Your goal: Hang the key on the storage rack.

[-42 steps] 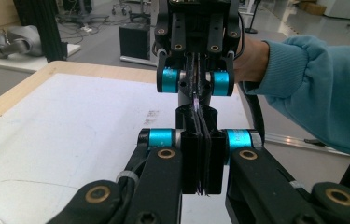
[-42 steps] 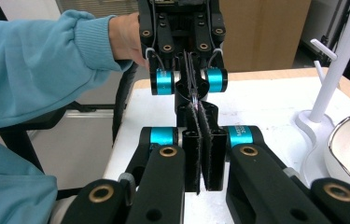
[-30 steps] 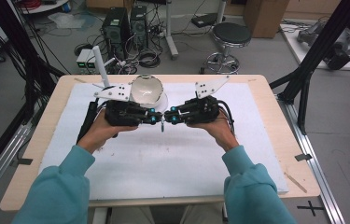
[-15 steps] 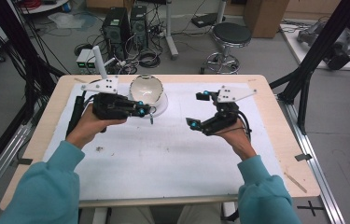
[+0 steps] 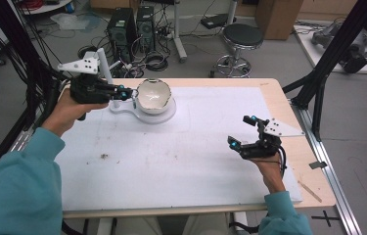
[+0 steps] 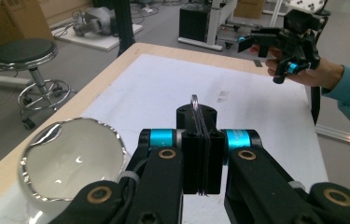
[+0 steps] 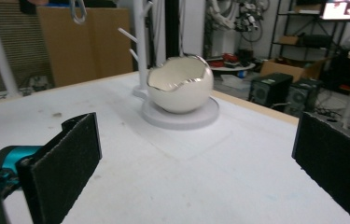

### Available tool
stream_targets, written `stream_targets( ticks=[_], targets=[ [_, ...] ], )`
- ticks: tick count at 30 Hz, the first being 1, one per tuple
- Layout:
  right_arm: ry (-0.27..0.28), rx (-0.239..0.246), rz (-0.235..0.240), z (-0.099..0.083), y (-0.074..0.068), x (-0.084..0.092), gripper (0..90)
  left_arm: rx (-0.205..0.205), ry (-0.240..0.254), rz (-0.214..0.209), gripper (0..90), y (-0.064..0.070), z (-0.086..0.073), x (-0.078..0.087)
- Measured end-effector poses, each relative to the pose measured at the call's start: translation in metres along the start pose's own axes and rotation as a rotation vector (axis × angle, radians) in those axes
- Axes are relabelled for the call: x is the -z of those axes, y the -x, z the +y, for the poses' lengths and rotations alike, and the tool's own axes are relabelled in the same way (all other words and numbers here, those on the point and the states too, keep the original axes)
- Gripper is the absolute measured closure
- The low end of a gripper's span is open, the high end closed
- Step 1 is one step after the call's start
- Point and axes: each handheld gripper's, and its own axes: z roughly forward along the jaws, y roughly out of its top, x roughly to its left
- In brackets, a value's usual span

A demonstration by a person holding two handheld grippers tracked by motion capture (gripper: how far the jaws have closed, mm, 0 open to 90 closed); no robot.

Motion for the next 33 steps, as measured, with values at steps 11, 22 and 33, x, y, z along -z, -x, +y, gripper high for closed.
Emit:
stream_targets(
  ticks=[11, 22, 33],
  targets=[
    [0.004, -0.041, -0.117, -0.033, 0.013, 0.018, 0.5, -0.006, -0.102, 0.102, 88.9, -0.028, 0.012, 0.027],
    [0.024, -0.058, -0.155, -0.046, 0.018, 0.026, 0.5, 0.040, -0.164, 0.178, 88.9, -0.054, 0.001, 0.041],
    [0.011, -0.050, -0.152, -0.052, 0.017, 0.022, 0.5, 0.071, -0.236, 0.207, 88.9, -0.073, -0.015, 0.033]
  ],
)
